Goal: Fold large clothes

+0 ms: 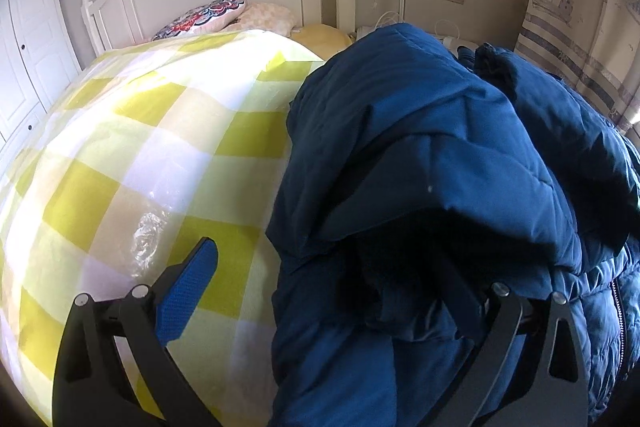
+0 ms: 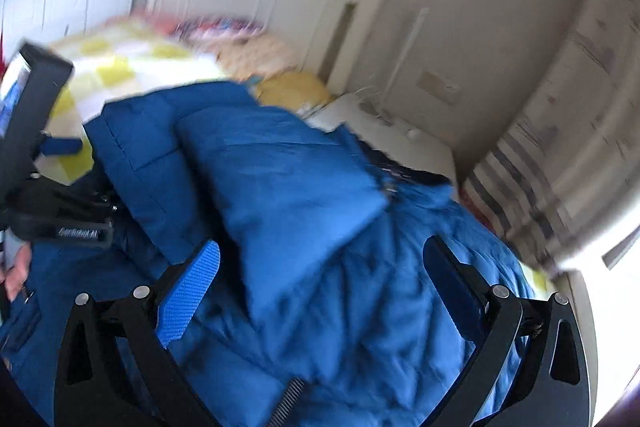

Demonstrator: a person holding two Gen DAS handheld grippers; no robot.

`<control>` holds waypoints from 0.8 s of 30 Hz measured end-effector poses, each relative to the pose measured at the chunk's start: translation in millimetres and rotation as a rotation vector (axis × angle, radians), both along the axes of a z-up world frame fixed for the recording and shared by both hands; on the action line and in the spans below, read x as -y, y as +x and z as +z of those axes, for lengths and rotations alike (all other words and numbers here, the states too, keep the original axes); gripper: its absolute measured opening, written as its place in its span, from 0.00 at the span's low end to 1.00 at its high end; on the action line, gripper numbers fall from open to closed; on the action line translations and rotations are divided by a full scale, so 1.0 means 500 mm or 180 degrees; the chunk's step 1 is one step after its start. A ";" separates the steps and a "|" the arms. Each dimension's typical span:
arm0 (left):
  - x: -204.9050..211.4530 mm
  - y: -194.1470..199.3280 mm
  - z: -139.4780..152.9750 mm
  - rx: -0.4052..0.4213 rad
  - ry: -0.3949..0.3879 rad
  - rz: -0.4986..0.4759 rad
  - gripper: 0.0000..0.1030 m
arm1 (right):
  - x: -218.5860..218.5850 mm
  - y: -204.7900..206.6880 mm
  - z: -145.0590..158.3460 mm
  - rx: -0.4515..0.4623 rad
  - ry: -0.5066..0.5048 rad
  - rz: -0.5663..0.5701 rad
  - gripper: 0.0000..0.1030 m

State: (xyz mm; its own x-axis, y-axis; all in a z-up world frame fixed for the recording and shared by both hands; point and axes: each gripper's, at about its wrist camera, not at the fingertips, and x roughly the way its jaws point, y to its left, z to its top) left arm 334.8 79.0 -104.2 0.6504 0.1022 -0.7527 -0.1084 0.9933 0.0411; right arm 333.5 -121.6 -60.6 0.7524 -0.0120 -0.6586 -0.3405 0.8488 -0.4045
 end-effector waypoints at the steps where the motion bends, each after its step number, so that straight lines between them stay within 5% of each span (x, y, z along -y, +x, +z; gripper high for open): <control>1: -0.001 0.001 0.000 -0.0003 -0.0012 0.0001 0.98 | -0.023 0.021 -0.018 -0.0061 -0.0126 -0.0007 0.95; 4: -0.003 0.002 -0.002 -0.0008 -0.0033 0.0000 0.98 | -0.050 0.057 -0.050 0.0003 -0.0361 -0.0104 0.77; 5: -0.004 0.002 -0.002 -0.0009 -0.0040 -0.0001 0.98 | -0.047 0.058 -0.047 0.0028 -0.0290 -0.0104 0.60; 6: -0.004 0.003 -0.002 -0.0010 -0.0046 0.0000 0.98 | -0.034 0.058 -0.034 0.0050 -0.0091 -0.0099 0.47; 9: -0.005 0.004 -0.003 -0.0014 -0.0072 -0.0001 0.98 | 0.032 0.035 0.033 0.0149 0.0708 -0.0164 0.32; 12: -0.006 0.005 -0.004 -0.0023 -0.0124 -0.0002 0.98 | 0.225 0.000 0.092 0.0199 0.2066 -0.0558 0.31; 14: -0.008 0.006 -0.005 -0.0025 -0.0144 -0.0004 0.98 | 0.354 -0.016 0.077 0.0148 0.2769 -0.0936 0.32; 19: -0.007 0.008 -0.006 -0.0027 -0.0142 -0.0010 0.98 | 0.523 -0.010 -0.067 -0.0637 0.3296 -0.1601 0.33; 22: -0.004 0.006 -0.005 -0.0015 -0.0104 -0.0002 0.98 | 0.539 -0.017 -0.072 -0.0598 0.3555 -0.1576 0.39; 24: 0.000 0.005 -0.004 -0.0007 -0.0055 0.0006 0.98 | 0.534 -0.020 -0.065 -0.0546 0.3615 -0.1476 0.56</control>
State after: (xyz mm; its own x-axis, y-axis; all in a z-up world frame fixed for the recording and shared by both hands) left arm 337.2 78.8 -106.2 0.6487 0.0903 -0.7557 -0.1102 0.9936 0.0241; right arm 323.6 -388.7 -93.1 0.7326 0.3877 -0.5595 0.1097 0.7439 0.6592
